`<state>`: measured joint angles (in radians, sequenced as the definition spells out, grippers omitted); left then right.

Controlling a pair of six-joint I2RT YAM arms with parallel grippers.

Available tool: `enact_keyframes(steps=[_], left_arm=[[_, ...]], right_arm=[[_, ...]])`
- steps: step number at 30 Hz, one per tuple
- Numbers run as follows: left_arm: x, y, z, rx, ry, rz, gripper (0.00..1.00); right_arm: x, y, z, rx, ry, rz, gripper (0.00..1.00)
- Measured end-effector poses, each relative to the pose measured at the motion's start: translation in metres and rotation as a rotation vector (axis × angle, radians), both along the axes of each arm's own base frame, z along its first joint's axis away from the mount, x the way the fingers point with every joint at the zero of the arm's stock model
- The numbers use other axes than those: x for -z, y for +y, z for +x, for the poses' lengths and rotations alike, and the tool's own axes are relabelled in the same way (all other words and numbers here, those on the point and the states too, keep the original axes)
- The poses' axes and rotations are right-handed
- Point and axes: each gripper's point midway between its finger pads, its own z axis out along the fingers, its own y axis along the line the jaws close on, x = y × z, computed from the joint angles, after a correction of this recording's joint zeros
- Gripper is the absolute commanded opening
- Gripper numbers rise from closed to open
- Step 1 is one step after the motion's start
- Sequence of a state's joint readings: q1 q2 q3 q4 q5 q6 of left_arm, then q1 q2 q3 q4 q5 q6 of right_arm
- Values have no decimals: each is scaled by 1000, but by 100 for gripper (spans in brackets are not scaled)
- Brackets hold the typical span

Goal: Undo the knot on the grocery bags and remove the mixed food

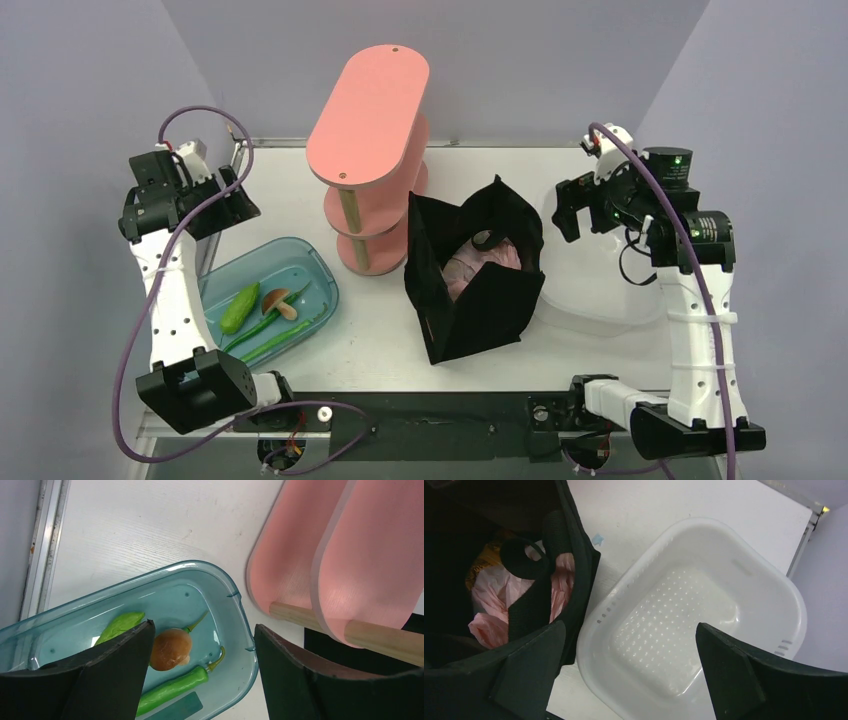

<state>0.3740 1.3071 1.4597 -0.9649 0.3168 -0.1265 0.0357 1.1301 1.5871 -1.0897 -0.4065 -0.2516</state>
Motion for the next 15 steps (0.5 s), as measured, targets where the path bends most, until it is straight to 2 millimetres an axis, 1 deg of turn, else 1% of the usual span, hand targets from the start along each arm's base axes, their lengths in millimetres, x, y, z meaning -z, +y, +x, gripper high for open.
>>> enact_keyframes(steps=[2, 4, 5, 8, 10, 12, 15], left_arm=[[-1, -4, 1, 18, -3, 5, 71], [-5, -14, 1, 61, -17, 17, 71], [-9, -21, 1, 93, -33, 24, 71], [-27, -46, -2, 191, -102, 34, 71], [-42, -59, -8, 241, -158, 42, 71], [-62, -72, -15, 287, -238, 52, 71], [-89, -85, -27, 334, -347, 60, 71]], right_arm=[[-6, 5, 2, -30, -6, -28, 100], [-19, 13, 6, -71, -34, -62, 99], [-27, 20, 9, -100, -60, -91, 98], [-40, 43, 11, -196, -114, -168, 96], [-39, 61, 7, -266, -131, -229, 95], [-31, 77, 2, -338, -130, -307, 93], [-21, 97, -1, -423, -133, -419, 90]])
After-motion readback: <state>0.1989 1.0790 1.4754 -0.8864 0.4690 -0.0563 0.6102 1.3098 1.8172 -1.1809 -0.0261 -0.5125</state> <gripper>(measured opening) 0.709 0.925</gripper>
